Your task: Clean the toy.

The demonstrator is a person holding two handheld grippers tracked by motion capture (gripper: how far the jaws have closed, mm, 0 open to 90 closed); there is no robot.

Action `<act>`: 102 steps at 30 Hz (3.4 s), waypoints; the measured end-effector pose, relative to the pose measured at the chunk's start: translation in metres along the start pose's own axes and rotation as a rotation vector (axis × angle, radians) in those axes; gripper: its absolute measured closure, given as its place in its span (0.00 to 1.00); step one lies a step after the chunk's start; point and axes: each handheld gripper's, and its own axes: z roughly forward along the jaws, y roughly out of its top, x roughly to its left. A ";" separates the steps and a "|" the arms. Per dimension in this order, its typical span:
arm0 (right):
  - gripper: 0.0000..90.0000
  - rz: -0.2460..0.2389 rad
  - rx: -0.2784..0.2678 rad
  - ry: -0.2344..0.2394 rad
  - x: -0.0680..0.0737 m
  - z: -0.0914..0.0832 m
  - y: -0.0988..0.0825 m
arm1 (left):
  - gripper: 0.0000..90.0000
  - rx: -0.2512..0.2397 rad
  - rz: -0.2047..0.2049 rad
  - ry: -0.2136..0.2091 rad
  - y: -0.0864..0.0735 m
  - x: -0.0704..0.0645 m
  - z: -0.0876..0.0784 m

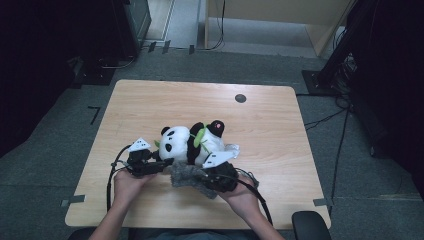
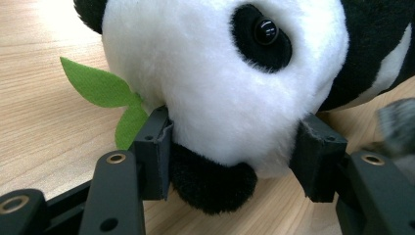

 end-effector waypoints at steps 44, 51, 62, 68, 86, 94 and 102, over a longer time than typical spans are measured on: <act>0.88 0.121 0.038 -0.121 -0.037 -0.018 -0.032 | 0.47 0.003 -0.004 -0.006 0.001 0.001 0.000; 0.88 0.116 0.054 -0.132 -0.046 -0.033 -0.039 | 0.47 0.001 -0.009 -0.012 0.001 0.002 0.000; 0.88 0.181 0.013 -0.183 -0.076 -0.062 -0.048 | 0.47 0.004 -0.009 -0.011 0.001 0.002 0.000; 0.88 0.217 -0.011 -0.213 -0.096 -0.068 -0.048 | 0.47 0.004 -0.006 -0.008 0.001 0.002 0.000; 0.88 0.327 -0.122 -0.270 -0.173 -0.081 -0.049 | 0.46 0.028 0.016 -0.006 0.007 0.005 0.000; 0.88 0.390 -0.148 -0.378 -0.209 -0.083 -0.063 | 0.45 0.019 0.018 -0.008 0.006 0.006 0.001; 0.87 0.445 -0.138 -0.463 -0.243 -0.072 -0.078 | 0.44 0.009 0.028 -0.006 0.005 0.005 0.001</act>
